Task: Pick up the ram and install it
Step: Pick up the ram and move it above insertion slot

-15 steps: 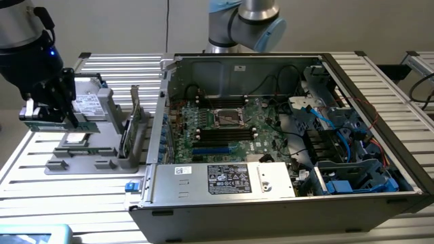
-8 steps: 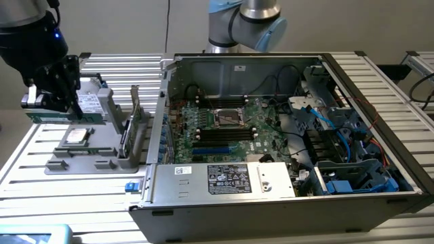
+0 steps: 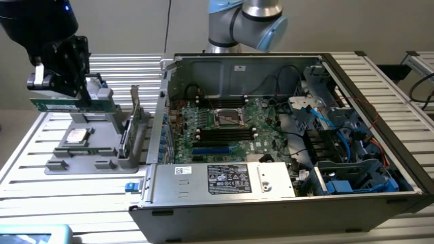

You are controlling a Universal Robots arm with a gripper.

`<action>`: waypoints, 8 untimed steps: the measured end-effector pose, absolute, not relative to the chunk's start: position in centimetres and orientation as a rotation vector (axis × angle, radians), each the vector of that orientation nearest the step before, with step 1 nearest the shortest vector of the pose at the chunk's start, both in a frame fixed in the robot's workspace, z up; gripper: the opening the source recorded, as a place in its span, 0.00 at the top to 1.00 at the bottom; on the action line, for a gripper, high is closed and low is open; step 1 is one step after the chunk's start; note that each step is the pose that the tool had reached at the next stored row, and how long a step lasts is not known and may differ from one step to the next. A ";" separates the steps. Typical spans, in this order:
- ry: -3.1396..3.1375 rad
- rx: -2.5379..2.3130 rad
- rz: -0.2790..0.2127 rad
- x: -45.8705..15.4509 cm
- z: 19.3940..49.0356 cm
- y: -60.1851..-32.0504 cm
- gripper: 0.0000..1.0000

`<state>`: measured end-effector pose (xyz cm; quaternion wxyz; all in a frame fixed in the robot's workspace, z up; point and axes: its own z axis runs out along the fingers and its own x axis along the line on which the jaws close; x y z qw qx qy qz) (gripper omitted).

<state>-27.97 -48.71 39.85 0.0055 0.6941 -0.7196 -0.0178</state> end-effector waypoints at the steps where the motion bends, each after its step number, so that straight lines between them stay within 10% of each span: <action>1: -2.253 2.173 -0.056 -27.5 40.3 -48.7 0.87; 8: -2.252 2.172 -0.061 -24.4 42.7 -48.7 0.87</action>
